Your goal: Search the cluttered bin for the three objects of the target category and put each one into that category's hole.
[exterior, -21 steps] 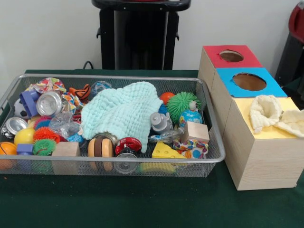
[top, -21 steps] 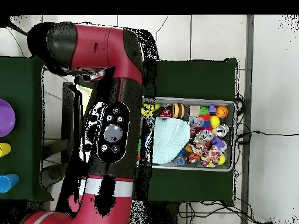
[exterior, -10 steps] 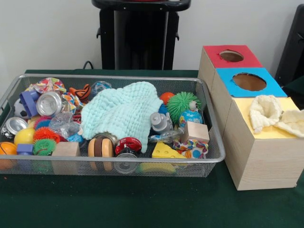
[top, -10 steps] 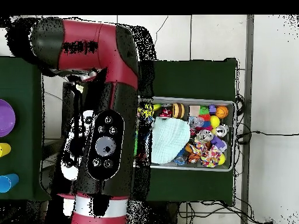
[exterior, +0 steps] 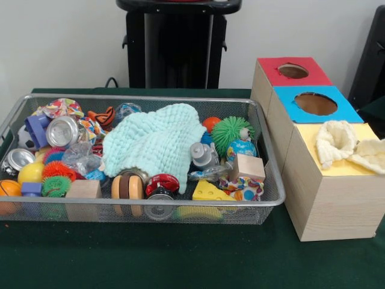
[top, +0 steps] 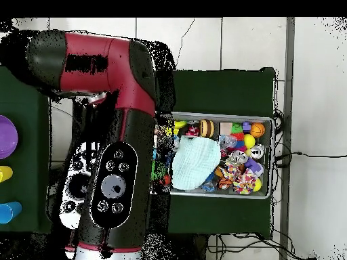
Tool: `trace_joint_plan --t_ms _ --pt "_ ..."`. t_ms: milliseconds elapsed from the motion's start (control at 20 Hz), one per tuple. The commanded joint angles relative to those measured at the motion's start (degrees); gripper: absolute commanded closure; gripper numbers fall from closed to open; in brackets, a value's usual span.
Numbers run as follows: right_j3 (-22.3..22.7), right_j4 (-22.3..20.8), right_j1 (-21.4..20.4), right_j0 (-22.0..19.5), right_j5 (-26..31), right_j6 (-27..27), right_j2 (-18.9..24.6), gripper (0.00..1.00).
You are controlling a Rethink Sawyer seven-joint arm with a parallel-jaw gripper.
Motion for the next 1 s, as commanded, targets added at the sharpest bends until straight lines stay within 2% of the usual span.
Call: trace_joint_plan --t_ms 50,600,1000 --pt "13.71 -1.32 -0.25 -0.94 -6.20 3.61 5.44 1.00" --pt "15.60 -1.89 0.43 -0.52 -10.15 3.21 5.54 1.00" --pt "19.12 -2.11 -0.13 -1.26 -13.53 0.06 6.98 1.00"
